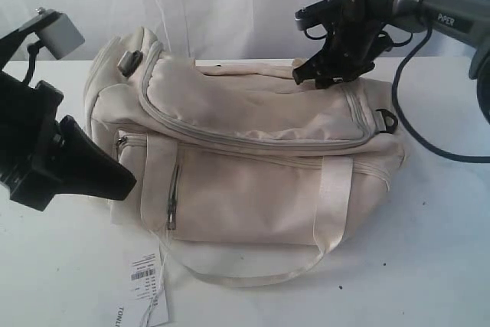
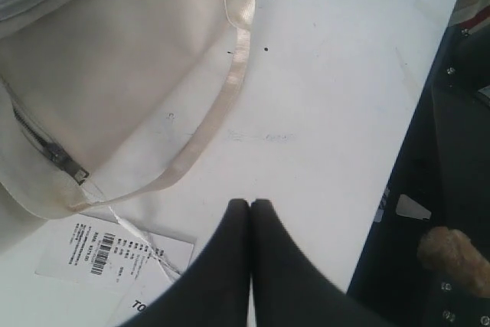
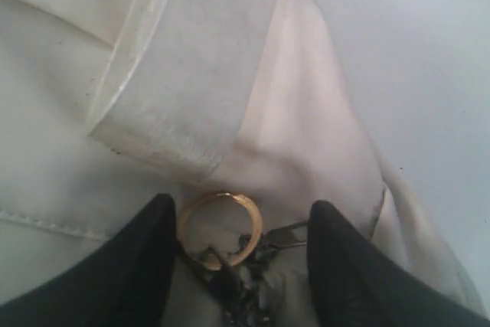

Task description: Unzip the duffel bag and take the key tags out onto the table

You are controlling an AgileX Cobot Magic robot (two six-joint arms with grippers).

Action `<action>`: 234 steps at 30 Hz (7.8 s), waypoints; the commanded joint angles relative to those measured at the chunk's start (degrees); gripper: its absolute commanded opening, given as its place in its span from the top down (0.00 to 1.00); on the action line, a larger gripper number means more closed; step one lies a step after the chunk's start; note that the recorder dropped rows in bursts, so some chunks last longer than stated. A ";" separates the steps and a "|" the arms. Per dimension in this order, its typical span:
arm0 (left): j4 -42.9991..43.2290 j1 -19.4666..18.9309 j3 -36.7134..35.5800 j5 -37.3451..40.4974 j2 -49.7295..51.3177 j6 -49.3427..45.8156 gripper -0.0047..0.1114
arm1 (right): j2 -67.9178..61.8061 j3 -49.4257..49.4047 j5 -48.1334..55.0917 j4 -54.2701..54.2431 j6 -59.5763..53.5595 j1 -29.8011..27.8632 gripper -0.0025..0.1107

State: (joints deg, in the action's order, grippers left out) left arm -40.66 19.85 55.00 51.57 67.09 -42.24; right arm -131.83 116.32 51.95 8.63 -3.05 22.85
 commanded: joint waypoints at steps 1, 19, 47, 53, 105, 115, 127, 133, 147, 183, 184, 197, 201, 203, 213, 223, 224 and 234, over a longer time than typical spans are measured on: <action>-1.28 0.28 0.38 1.10 -0.15 -0.15 0.96 | -0.12 0.36 0.82 0.17 -0.14 -0.09 0.79; -1.29 0.28 0.38 1.24 -0.15 -0.15 0.96 | 7.74 0.36 5.24 0.17 -0.72 -0.09 0.98; -1.29 0.28 0.38 2.02 -0.15 -0.52 0.96 | 6.86 0.22 4.78 -1.16 -4.64 -0.09 0.98; -1.29 0.28 0.38 2.02 -0.15 -0.66 0.96 | 4.07 0.22 1.04 -1.04 -4.51 -0.09 0.95; -1.51 0.28 0.38 2.01 -0.15 -1.28 0.96 | 1.36 0.22 6.69 0.80 -13.12 3.74 0.49; -1.51 0.28 0.38 2.01 -0.15 -1.28 0.96 | 2.85 0.44 6.62 3.62 -9.11 3.74 0.96; -1.51 0.28 0.38 2.01 -0.15 -1.28 0.96 | 8.97 0.56 4.30 3.63 -7.07 3.74 0.98; -1.68 0.28 0.38 2.14 -0.15 -1.28 0.96 | 9.78 0.56 6.37 3.51 -6.91 3.74 0.98; -1.68 0.28 0.38 2.24 -0.15 -1.28 0.96 | 12.45 0.36 14.65 2.55 -6.70 3.74 0.98; -1.83 0.28 0.38 2.57 -0.15 -1.28 0.96 | 26.15 -18.25 18.01 -1.29 -5.51 3.74 0.98; -1.83 0.28 0.38 2.57 -0.15 -1.28 0.96 | 26.54 -19.08 18.01 -1.29 -5.26 3.74 0.98; -1.97 0.28 0.38 2.57 -0.15 -1.28 0.96 | 32.74 -25.76 18.01 -6.45 -4.19 3.74 0.98; -2.11 0.28 0.38 2.66 -0.15 -1.28 0.96 | 34.98 -30.24 18.01 -6.48 -4.19 3.74 0.98; -2.11 0.28 0.38 2.66 -0.15 -1.28 0.96 | 36.19 -31.55 18.01 -6.48 -4.19 3.74 0.98; -2.14 0.28 0.38 2.31 -0.15 -1.40 0.96 | 41.71 -31.81 18.01 -10.18 -4.60 3.74 0.98; -26.46 0.28 -4.13 -7.04 3.36 -18.51 0.96 | 41.95 -31.81 18.01 -11.98 -4.60 3.74 0.98; -29.34 0.28 -4.85 -7.04 4.22 -21.51 0.96 | 41.95 -31.83 18.01 -12.09 -4.60 3.74 0.98; -53.55 5.18 -6.53 -8.48 12.05 -47.61 0.96 | 39.07 -38.65 14.69 -17.32 -8.86 3.74 0.87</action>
State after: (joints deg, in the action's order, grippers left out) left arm -87.91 22.12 48.77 43.52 77.74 -82.43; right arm -92.19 78.76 65.52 -4.74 -9.21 26.77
